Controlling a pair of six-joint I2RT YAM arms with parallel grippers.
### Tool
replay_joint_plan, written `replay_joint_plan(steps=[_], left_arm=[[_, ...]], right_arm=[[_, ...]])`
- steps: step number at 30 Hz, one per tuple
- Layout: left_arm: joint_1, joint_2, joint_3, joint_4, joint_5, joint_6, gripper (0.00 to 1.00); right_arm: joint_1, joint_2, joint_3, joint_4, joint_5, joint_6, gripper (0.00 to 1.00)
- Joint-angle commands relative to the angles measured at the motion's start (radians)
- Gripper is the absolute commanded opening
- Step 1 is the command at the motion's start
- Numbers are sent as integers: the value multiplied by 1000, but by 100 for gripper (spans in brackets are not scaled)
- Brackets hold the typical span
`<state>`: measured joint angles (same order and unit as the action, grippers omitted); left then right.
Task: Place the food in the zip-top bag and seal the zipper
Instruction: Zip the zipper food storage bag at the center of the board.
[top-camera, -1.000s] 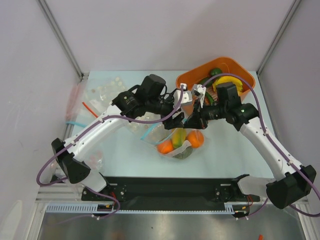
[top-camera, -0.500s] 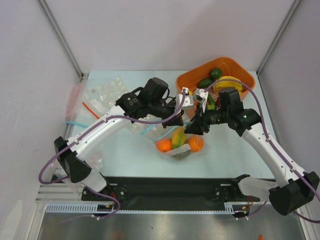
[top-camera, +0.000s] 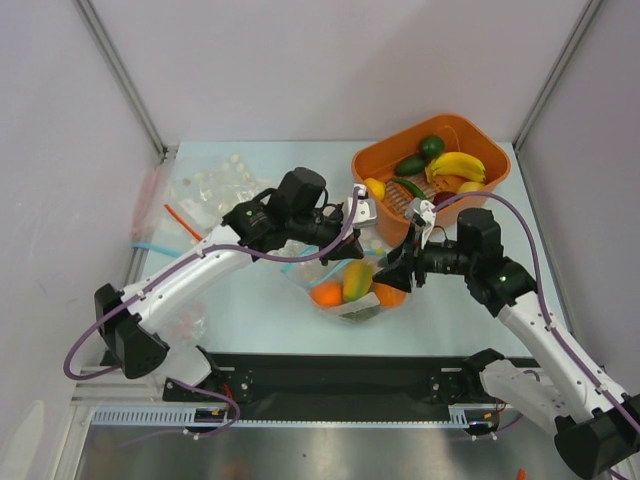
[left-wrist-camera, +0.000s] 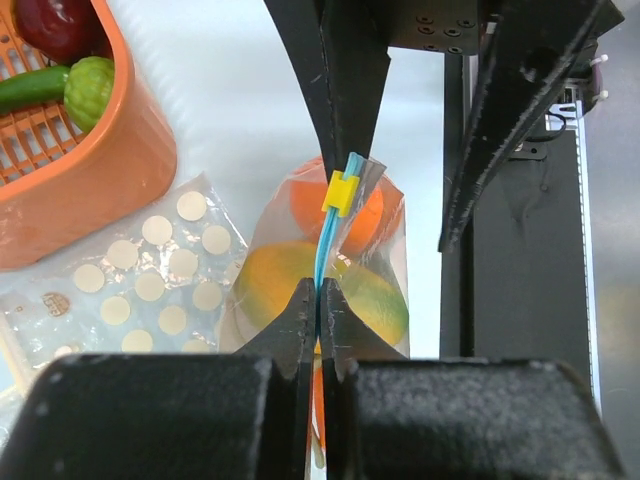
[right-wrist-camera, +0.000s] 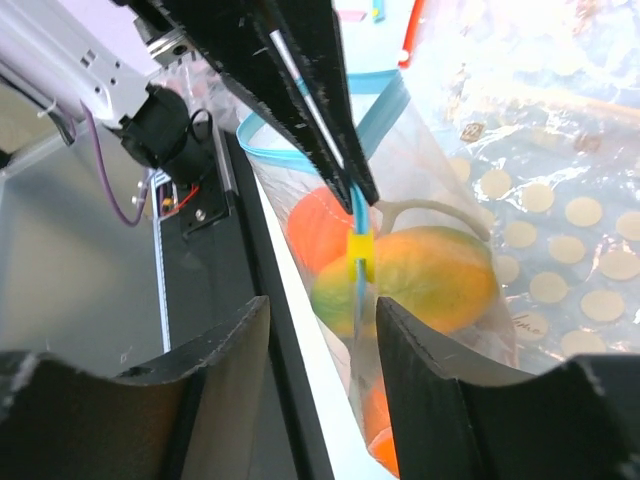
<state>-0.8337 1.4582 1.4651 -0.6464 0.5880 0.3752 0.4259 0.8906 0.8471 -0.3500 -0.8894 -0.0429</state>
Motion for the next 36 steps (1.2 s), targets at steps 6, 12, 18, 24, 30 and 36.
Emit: replay_joint_plan(steps=[6,12,18,24,30,36], left_arm=[[-1,-58,-6,85,45,-24,0],[-1,-73,-2,80,29,-18,2],[-1,-88,23,86,32,-16,40],[-2,-41,104,42,78,-7,45],[-5,-16,133,42,99,-9,45],[-19,30,167,7,96,-10,43]], right_arm=[[-6,4,-17,140,52,58,36],[-9,11,-20,190,52,83,0],[-9,14,-6,192,3,68,0],[-9,28,32,157,-11,46,0],[-4,47,66,102,-17,-6,0],[-3,50,79,91,-19,-28,0]])
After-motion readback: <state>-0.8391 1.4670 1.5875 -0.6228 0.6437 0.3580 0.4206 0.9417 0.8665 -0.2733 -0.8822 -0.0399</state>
